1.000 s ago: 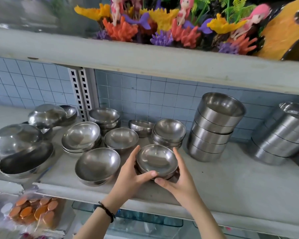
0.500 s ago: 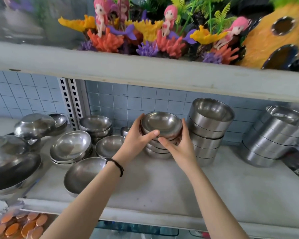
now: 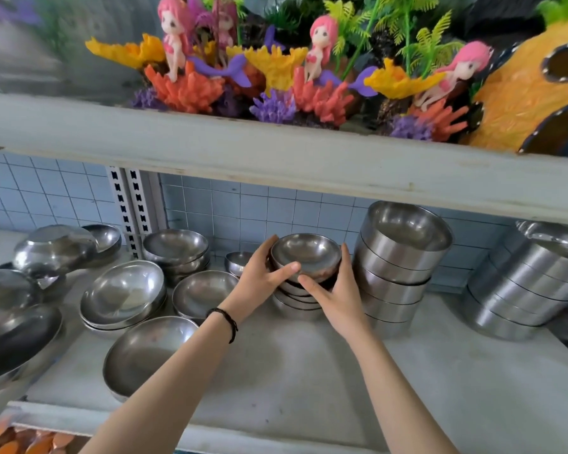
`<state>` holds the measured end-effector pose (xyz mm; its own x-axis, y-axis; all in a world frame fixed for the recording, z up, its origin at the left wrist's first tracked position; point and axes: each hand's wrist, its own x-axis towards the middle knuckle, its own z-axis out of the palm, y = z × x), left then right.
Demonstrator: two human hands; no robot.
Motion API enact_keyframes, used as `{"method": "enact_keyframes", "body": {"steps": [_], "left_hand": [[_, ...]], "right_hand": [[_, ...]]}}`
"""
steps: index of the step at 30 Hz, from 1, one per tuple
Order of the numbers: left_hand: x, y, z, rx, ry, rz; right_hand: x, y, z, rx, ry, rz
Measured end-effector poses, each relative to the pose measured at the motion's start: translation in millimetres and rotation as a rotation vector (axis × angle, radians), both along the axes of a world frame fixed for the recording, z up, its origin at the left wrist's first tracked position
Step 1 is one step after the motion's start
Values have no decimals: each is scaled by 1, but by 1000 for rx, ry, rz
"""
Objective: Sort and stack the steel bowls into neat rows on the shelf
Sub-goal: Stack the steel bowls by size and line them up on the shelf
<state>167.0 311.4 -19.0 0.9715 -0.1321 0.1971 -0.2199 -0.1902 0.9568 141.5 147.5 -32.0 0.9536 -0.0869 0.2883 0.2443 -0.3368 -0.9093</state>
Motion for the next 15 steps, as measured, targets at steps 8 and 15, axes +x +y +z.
{"method": "enact_keyframes", "body": {"steps": [8, 15], "left_hand": [[-3, -5, -8, -20, 22, -8], [-14, -13, -18, -78, 26, 1]], "right_hand": [[1, 0, -13, 55, -20, 14], [-9, 6, -16, 61, -28, 10]]}}
